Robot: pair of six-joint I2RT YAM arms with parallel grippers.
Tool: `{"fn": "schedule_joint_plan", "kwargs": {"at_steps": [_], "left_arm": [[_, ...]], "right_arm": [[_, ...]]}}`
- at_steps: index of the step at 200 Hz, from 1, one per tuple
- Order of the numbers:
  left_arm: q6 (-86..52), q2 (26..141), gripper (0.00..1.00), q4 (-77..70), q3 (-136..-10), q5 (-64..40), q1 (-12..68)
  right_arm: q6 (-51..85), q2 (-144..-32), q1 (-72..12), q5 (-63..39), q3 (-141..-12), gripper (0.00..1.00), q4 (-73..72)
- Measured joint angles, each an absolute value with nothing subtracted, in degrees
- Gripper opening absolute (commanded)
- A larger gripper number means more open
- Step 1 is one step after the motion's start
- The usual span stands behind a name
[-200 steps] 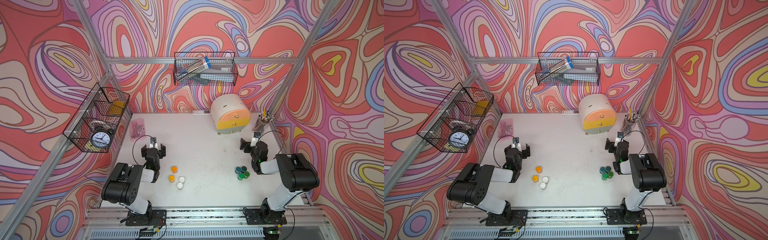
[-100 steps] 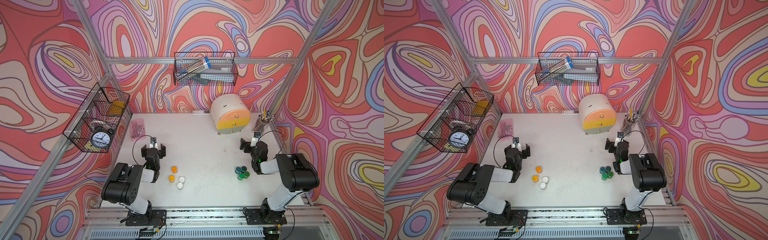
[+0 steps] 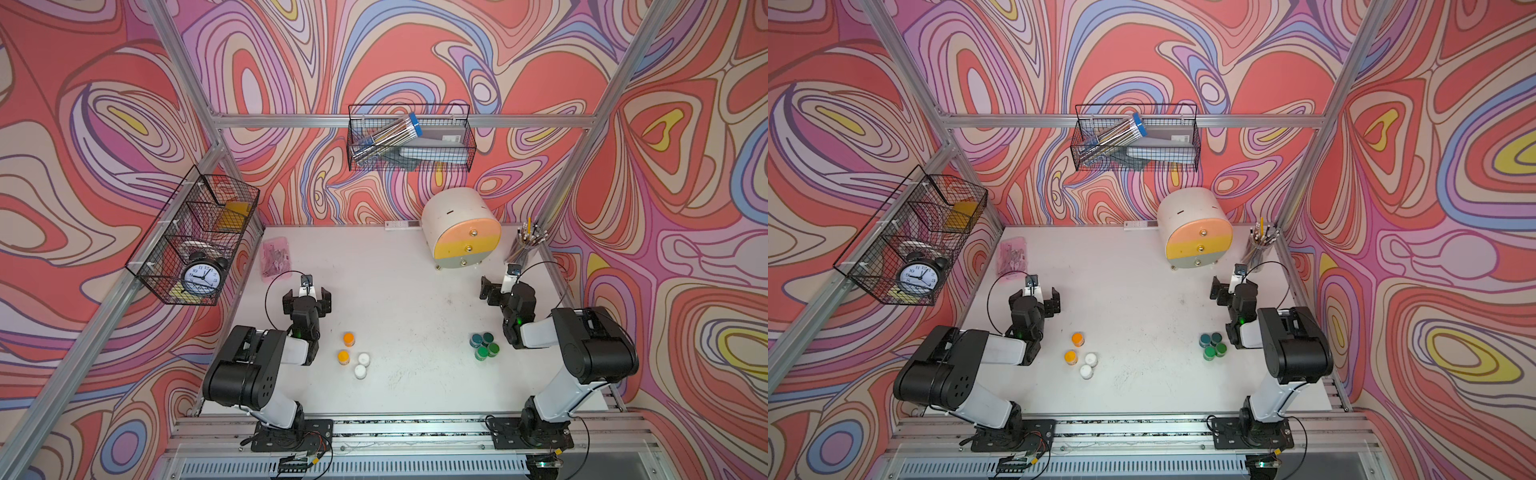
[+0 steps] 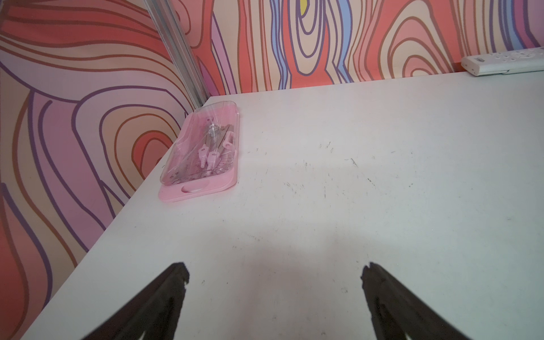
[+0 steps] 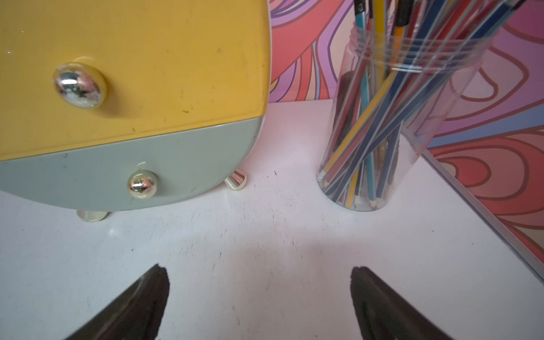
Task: Put the paint cans in the drawer according to color
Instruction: Move the storage box to the center of the board.
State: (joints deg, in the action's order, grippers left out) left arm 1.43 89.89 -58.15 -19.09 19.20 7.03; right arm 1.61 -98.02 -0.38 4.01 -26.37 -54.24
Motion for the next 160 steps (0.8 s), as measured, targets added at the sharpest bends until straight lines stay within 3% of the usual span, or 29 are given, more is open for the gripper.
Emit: {"fn": "schedule_joint_plan", "kwargs": {"at_steps": [160], "left_arm": [[1.28,89.78,0.99,-57.39,-19.25,18.44,6.52]], "right_arm": [[1.61,-98.02,-0.38,4.01,-26.37,0.98,-54.22]]}}
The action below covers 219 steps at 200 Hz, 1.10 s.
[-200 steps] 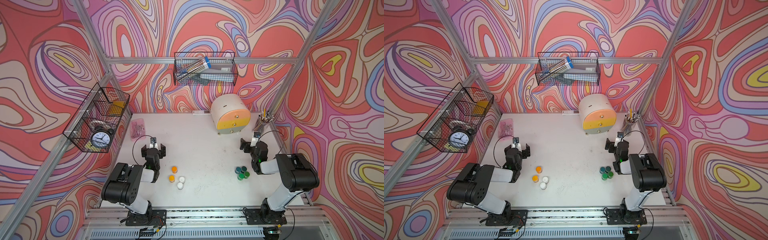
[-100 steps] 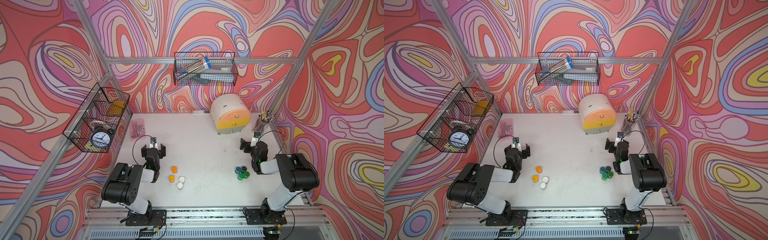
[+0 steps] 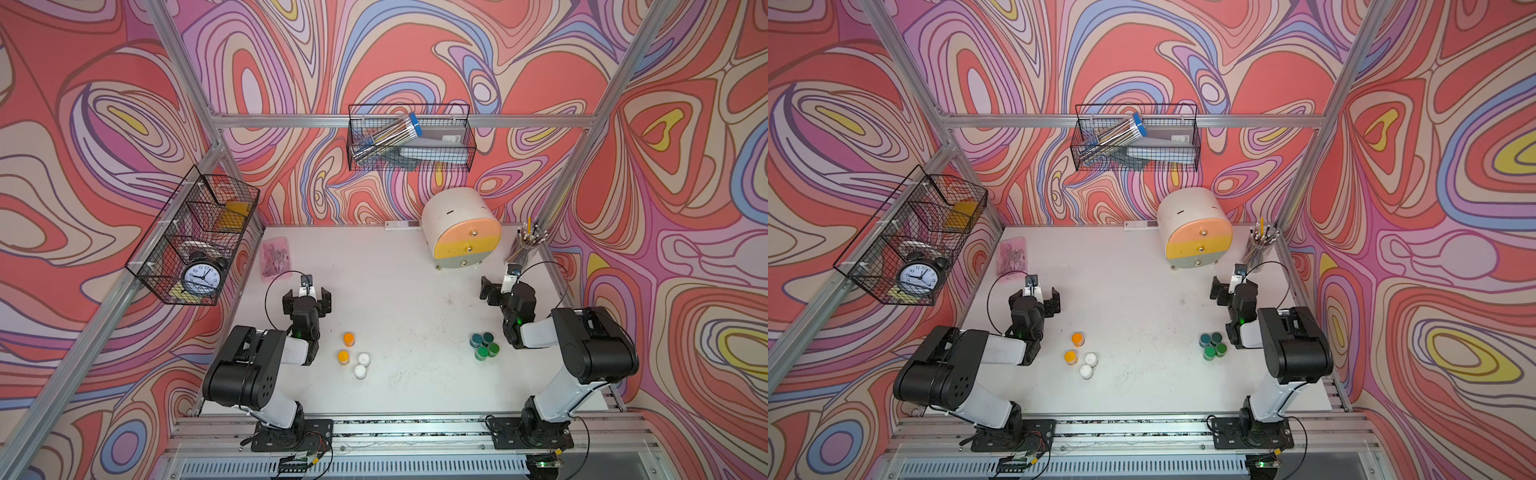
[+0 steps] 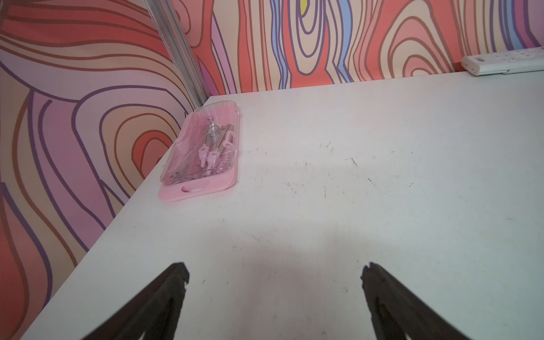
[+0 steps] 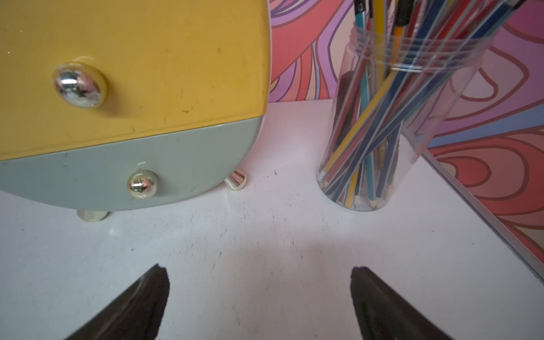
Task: Put the paint cans in the drawer according to color
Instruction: Move the storage box to the center of the board.
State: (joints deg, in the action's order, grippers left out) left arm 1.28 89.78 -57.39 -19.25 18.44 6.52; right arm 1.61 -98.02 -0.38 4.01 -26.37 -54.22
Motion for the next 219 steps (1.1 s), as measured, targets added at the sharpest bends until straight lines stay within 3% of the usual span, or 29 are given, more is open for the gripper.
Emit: {"fn": "schedule_joint_plan", "kwargs": {"at_steps": [64,121,169,219], "left_arm": [[-0.3,84.97,0.99,-50.83,-20.08,15.44,4.32],[-15.99,66.24,0.99,-21.43,-31.05,19.75,4.34],[-22.63,66.04,0.99,-22.22,-26.55,-4.6,4.32],[-29.41,69.41,0.99,-20.84,-29.41,-14.96,5.69]], "right_arm": [[1.61,-98.02,-0.38,4.01,-26.37,0.98,-54.22],[1.61,-98.02,-0.38,3.97,-26.37,0.98,-54.22],[1.32,-96.66,-0.4,3.38,-26.37,0.98,-52.64],[8.82,-77.21,-0.84,8.36,-37.04,0.98,-27.64]]}}
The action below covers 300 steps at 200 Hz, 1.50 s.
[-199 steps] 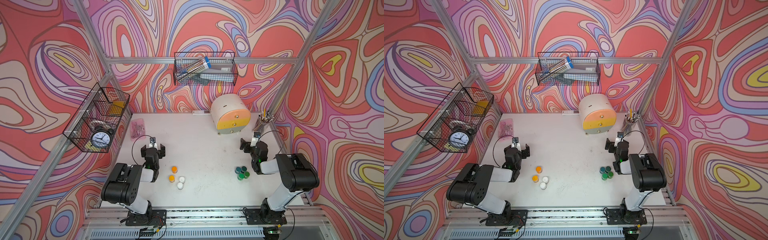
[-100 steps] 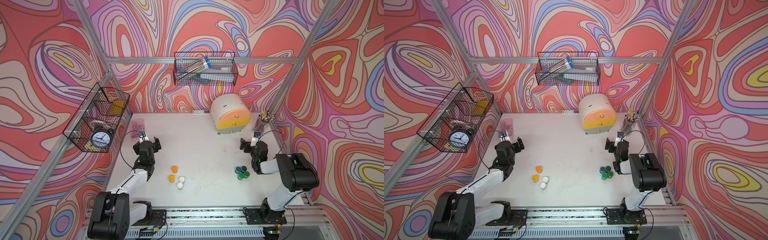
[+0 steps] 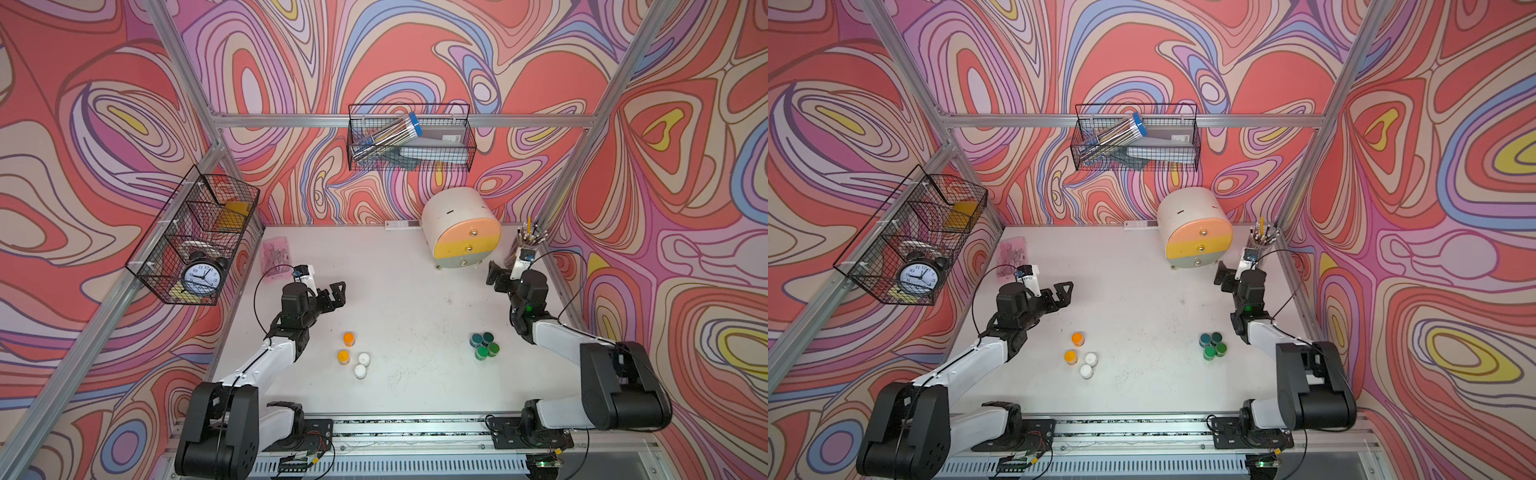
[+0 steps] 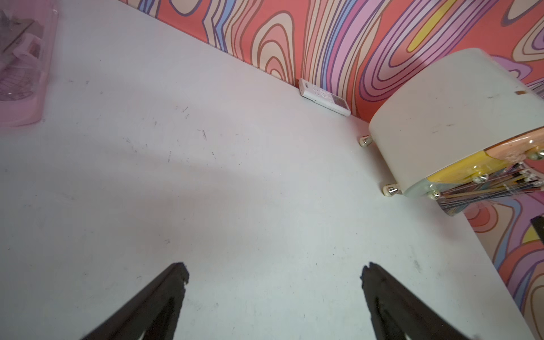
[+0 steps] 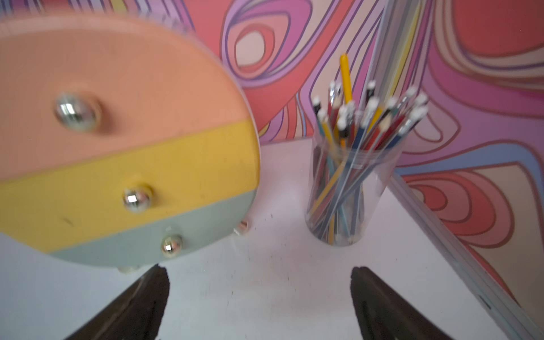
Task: Put the paint cans in the drawer according to color
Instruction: Move the storage box to the center of the board.
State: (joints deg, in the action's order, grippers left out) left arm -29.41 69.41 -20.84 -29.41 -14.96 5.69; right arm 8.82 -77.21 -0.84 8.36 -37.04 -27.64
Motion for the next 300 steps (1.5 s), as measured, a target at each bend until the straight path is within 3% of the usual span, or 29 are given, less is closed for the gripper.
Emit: {"fn": "schedule_joint_plan", "kwargs": {"at_steps": [43,143,206,300], "left_arm": [[-33.78,76.58,0.99,-19.4,-40.32,-16.4,11.81],[-42.85,103.07,0.99,-21.17,-65.69,-17.12,24.36],[-47.29,116.55,0.99,-21.98,-82.41,-17.19,30.37],[-54.52,128.51,0.99,-25.34,-96.71,-16.58,30.76]], "right_arm": [[16.99,-74.24,-0.82,7.92,-57.76,0.98,-8.23],[11.11,-103.92,-0.36,-4.14,-96.73,0.98,19.94],[12.29,-114.98,4.86,-18.06,-107.61,0.98,24.18],[16.86,-122.87,7.6,-33.39,-113.38,0.98,21.08]]}}
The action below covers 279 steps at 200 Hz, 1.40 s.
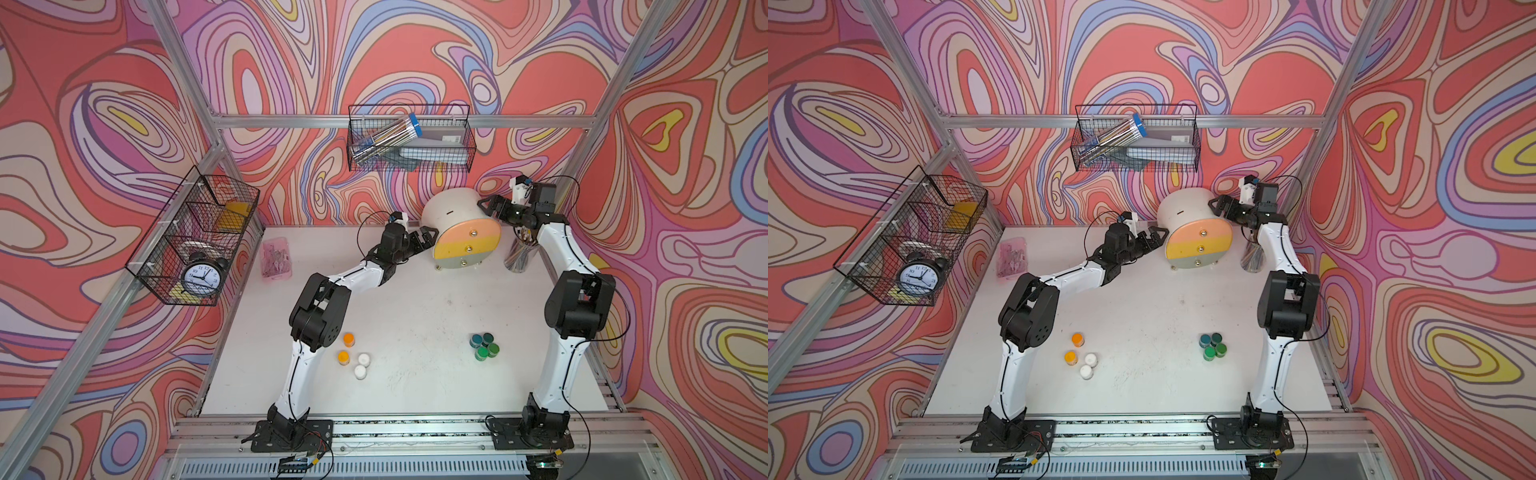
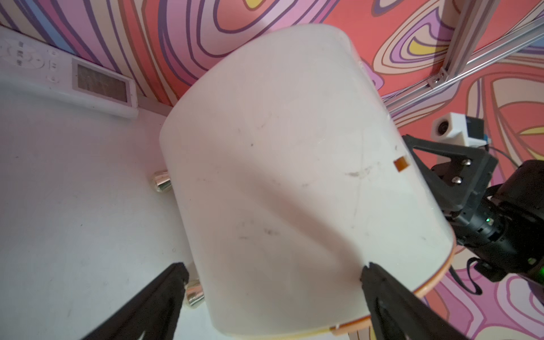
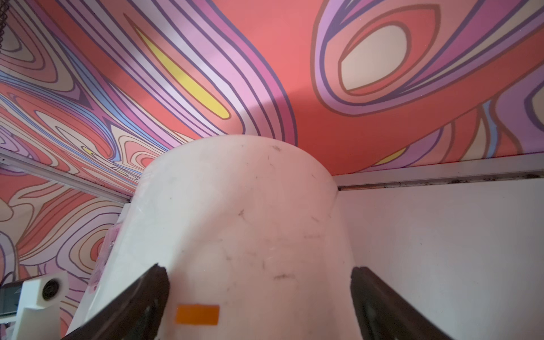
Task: Put the paint cans in the drawer according to color
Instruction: Move the storage box to the center of the board.
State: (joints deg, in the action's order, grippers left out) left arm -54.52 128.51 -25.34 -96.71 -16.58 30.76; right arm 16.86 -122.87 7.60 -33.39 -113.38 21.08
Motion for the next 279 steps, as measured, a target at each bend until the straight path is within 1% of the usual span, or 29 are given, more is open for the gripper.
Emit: {"fn": "schedule_joint_plan", "kwargs": {"at_steps": [64,129,149,181,223,279], "left_arm": [[-57.49,134.02,0.99,-26.57,-108.09,-14.79,31.22],[-58.28,134.67,0.99,-26.24,-108.88,-12.29,31.81],[-58.46,132.68,0.99,-26.74,-104.51,-11.2,31.73],[-58.13,126.15,0.99,-27.05,-95.88,-9.76,31.18],[-58.17,120.81,0.99,-28.53,-88.18,-9.19,30.44],[-56.95,110.48,0.99,-28.01,-76.01,-8.56,30.33]], "right_arm": [[18.98,-123.35,7.7,-39.31,-112.14,0.98,19.05],[20.27,-122.89,7.07,-39.44,-110.26,0.98,16.36],[20.23,-121.86,5.89,-38.3,-108.88,0.98,15.7],[20.23,-119.04,2.57,-35.75,-105.47,0.98,14.96],[20.1,-114.74,-1.08,-31.66,-100.66,0.98,14.37],[22.33,-104.64,-7.03,-25.04,-88.29,0.98,9.89]]}}
